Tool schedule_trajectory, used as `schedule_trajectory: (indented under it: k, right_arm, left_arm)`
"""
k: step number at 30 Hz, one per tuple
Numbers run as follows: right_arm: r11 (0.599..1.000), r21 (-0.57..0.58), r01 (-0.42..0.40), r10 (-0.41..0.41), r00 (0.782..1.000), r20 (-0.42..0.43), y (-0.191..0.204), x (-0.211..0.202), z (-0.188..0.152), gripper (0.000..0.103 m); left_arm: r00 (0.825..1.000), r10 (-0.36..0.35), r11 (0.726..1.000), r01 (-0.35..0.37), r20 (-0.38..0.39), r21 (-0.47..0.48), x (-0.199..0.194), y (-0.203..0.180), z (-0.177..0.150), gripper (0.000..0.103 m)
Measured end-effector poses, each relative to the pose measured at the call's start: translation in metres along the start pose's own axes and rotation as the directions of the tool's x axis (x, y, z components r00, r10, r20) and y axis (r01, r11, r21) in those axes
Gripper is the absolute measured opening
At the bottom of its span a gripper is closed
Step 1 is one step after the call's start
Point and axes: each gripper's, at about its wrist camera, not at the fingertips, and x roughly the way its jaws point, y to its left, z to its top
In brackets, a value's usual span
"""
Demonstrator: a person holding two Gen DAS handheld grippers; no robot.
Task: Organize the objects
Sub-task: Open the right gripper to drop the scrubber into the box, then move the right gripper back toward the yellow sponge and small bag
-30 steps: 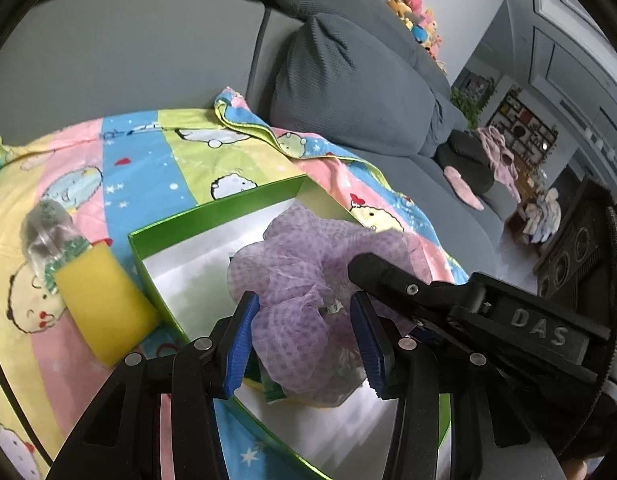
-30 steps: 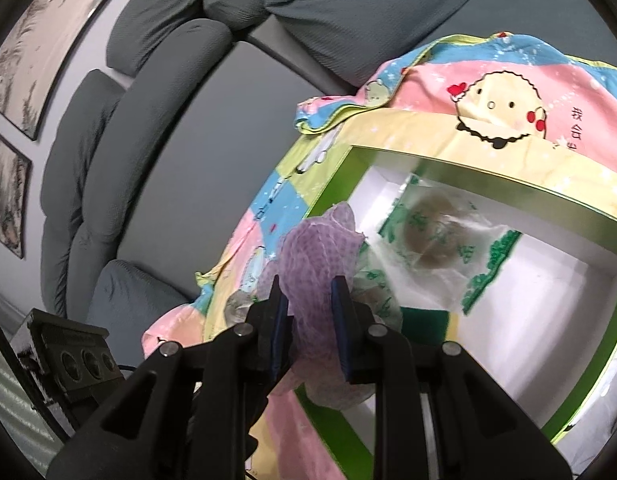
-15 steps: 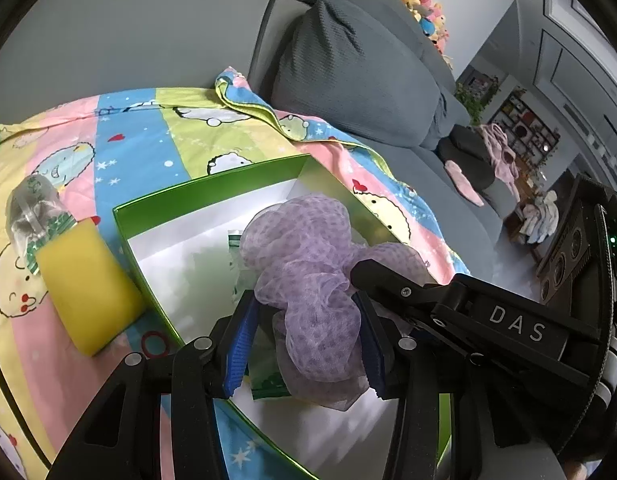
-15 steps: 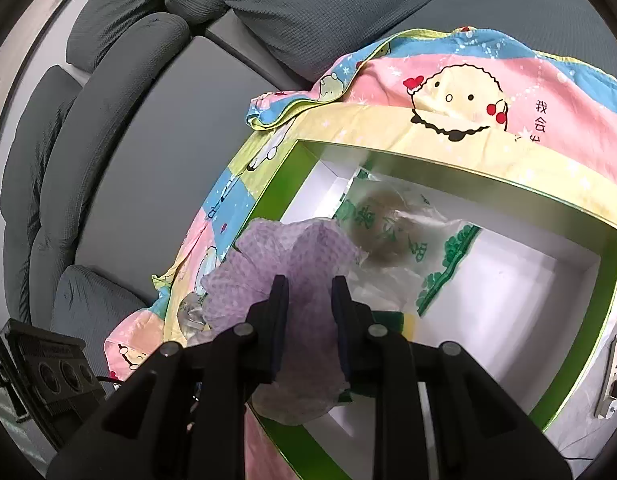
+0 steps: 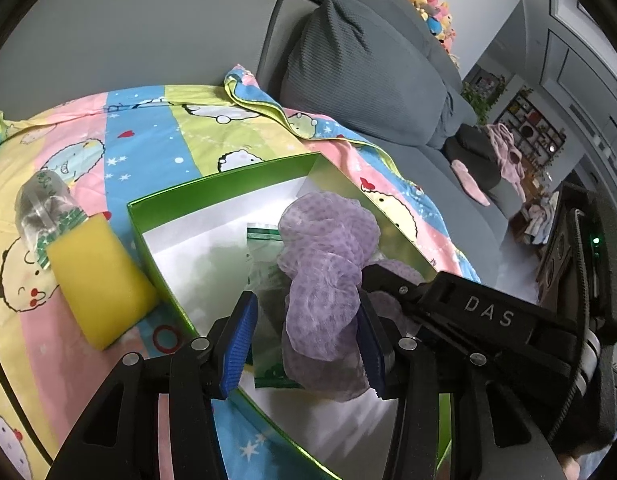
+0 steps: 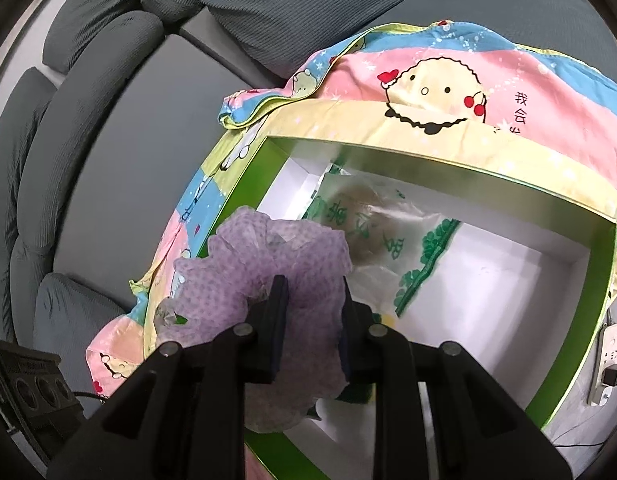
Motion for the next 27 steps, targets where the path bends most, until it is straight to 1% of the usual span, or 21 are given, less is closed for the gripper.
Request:
schedule_trajectory:
  k: [1, 4, 6, 8, 9, 10, 11, 12, 14, 17, 20, 21, 22, 23, 24, 25, 26, 27]
  right_arm:
    - [1.0, 0.003, 0.004, -0.004, 1.0, 0.002, -0.001, -0.001, 0.0, 0.031]
    - [1.0, -0.003, 0.022, -0.022, 1.0, 0.012, -0.002, -0.004, 0.001, 0.031]
    - [0.999, 0.002, 0.035, -0.035, 0.999, 0.026, -0.002, -0.008, 0.001, 0.033]
    - [0.999, -0.014, 0.049, -0.049, 0.998, 0.042, 0.001, -0.013, 0.0, 0.043]
    - [0.998, -0.024, 0.06, -0.058, 0.997, 0.049, 0.003, -0.015, 0.0, 0.052]
    - [0.997, -0.03, 0.064, -0.063, 0.996, 0.057, 0.005, -0.016, 0.0, 0.056]
    - [0.997, -0.034, 0.066, -0.064, 0.996, 0.067, 0.006, -0.018, 0.0, 0.057]
    - [0.997, -0.036, 0.067, -0.064, 0.995, 0.078, 0.007, -0.02, 0.0, 0.058]
    - [0.997, -0.031, 0.066, -0.063, 0.994, 0.092, 0.009, -0.024, -0.001, 0.06]
    - [0.997, -0.04, 0.062, -0.056, 0.991, 0.123, 0.014, -0.033, -0.004, 0.061]
    - [0.994, -0.088, 0.067, -0.054, 0.988, 0.146, 0.027, -0.042, -0.008, 0.065]
    - [0.992, -0.114, 0.061, -0.04, 0.984, 0.171, 0.035, -0.05, -0.011, 0.07]
    - [0.989, -0.136, 0.053, -0.025, 0.98, 0.198, 0.042, -0.056, -0.014, 0.08]
    - [0.986, -0.161, 0.046, -0.008, 0.974, 0.228, 0.05, -0.063, -0.018, 0.085]
    - [0.982, -0.186, 0.042, 0.007, 0.967, 0.254, 0.058, -0.069, -0.021, 0.087]
    - [0.976, -0.215, 0.038, 0.023, 0.962, 0.274, 0.066, -0.074, -0.025, 0.087]
    - [0.97, -0.239, 0.033, 0.036, 0.959, 0.281, 0.074, -0.078, -0.029, 0.087]
    - [0.962, -0.274, 0.015, 0.064, 0.958, 0.279, 0.086, -0.08, -0.035, 0.087]
  left_arm:
    - [1.0, -0.008, 1.0, 0.008, -0.001, -0.006, -0.003, 0.001, 0.0, 0.048]
    - [0.999, -0.046, 0.998, 0.046, 0.013, -0.034, -0.017, 0.006, 0.0, 0.048]
    - [0.998, -0.044, 0.998, 0.046, 0.044, -0.047, -0.031, 0.01, 0.0, 0.048]
    - [0.997, -0.03, 0.997, 0.035, 0.07, -0.063, -0.045, 0.015, -0.001, 0.048]
    - [0.996, -0.023, 0.997, 0.029, 0.083, -0.073, -0.053, 0.02, -0.003, 0.048]
    - [0.995, -0.017, 0.996, 0.025, 0.097, -0.082, -0.062, 0.025, -0.006, 0.048]
    - [0.993, -0.002, 0.995, 0.015, 0.122, -0.099, -0.073, 0.033, -0.012, 0.051]
    - [0.99, 0.013, 0.994, 0.002, 0.138, -0.113, -0.08, 0.04, -0.016, 0.058]
    - [0.983, 0.066, 0.986, -0.038, 0.17, -0.16, -0.096, 0.059, -0.023, 0.064]
    - [0.967, 0.167, 0.96, -0.114, 0.194, -0.256, -0.113, 0.092, -0.035, 0.064]
    - [0.949, 0.257, 0.928, -0.191, 0.18, -0.319, -0.121, 0.123, -0.044, 0.064]
    - [0.94, 0.296, 0.91, -0.223, 0.17, -0.349, -0.123, 0.133, -0.045, 0.064]
    - [0.932, 0.323, 0.895, -0.246, 0.163, -0.371, -0.126, 0.141, -0.047, 0.064]
    - [0.926, 0.344, 0.883, -0.262, 0.157, -0.39, -0.129, 0.147, -0.049, 0.064]
    - [0.922, 0.354, 0.874, -0.268, 0.155, -0.405, -0.131, 0.154, -0.051, 0.064]
    - [0.923, 0.354, 0.869, -0.265, 0.151, -0.417, -0.134, 0.16, -0.053, 0.064]
    - [0.927, 0.344, 0.868, -0.255, 0.147, -0.426, -0.136, 0.164, -0.054, 0.064]
    - [0.937, 0.321, 0.871, -0.233, 0.142, -0.432, -0.14, 0.168, -0.056, 0.064]
